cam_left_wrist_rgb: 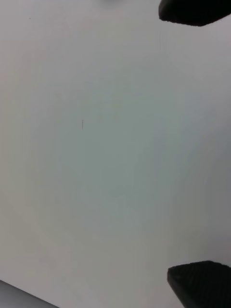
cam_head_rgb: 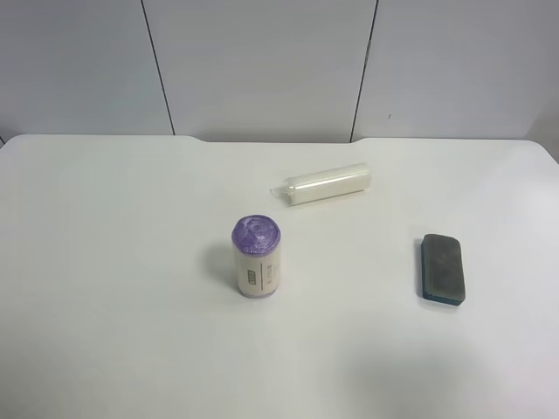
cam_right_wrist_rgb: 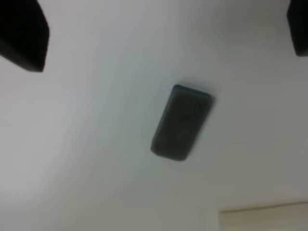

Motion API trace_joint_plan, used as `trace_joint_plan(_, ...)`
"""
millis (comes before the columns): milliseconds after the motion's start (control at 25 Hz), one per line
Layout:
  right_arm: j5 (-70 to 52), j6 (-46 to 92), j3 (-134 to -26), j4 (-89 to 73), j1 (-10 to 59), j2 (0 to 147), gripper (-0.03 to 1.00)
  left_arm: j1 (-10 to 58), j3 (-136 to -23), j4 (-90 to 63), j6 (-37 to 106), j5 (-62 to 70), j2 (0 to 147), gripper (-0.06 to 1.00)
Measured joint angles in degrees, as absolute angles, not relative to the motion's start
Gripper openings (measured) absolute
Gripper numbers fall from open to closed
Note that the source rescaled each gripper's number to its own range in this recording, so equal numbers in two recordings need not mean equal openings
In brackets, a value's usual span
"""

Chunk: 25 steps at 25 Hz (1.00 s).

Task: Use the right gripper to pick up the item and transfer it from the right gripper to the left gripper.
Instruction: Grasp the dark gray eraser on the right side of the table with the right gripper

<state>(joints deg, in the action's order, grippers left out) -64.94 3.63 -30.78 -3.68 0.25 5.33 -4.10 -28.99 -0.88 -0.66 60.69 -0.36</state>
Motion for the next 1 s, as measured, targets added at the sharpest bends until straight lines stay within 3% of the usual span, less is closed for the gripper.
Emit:
trace_joint_plan(400,-66.19,-1.13,-41.06,-3.68,0.89,30.17,1.0,-4.1,-28.99,-0.88,-0.66,60.69,-0.36,1.0)
trace_joint_plan(1000,-60.72,-5.8,-42.94,-3.68,0.89,63.5,1.0,-4.1,-28.99,-0.88,-0.66,60.69,-0.36,1.0)
